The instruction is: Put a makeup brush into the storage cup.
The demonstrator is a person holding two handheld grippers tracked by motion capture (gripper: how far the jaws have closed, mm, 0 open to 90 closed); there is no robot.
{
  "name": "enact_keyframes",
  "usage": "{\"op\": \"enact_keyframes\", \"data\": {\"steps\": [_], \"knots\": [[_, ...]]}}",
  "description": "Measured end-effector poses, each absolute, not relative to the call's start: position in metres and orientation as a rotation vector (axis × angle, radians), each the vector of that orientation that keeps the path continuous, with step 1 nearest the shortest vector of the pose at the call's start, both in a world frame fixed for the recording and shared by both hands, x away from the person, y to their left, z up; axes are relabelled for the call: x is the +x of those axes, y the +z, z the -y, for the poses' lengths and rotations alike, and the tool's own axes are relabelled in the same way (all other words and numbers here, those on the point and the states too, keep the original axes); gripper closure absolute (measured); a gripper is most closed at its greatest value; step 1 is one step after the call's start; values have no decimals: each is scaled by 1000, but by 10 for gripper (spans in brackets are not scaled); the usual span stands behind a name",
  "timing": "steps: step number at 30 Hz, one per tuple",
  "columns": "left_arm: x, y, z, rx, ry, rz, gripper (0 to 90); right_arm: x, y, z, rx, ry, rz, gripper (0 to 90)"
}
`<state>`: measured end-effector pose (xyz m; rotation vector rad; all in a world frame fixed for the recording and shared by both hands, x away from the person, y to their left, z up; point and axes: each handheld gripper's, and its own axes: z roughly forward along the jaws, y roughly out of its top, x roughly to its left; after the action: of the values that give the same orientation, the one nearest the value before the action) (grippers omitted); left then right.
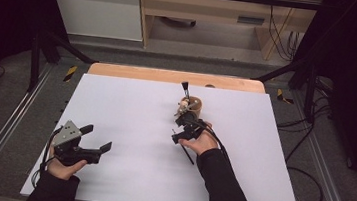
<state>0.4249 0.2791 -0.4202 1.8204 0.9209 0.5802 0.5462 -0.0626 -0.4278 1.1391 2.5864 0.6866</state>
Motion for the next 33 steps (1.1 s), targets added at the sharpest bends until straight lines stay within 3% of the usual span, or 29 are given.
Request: {"op": "enact_keyframes", "data": {"steps": [33], "knots": [[425,-421,-278,1828,579,-920,86,550,-450,59,1236,529,-2674,728]]}}
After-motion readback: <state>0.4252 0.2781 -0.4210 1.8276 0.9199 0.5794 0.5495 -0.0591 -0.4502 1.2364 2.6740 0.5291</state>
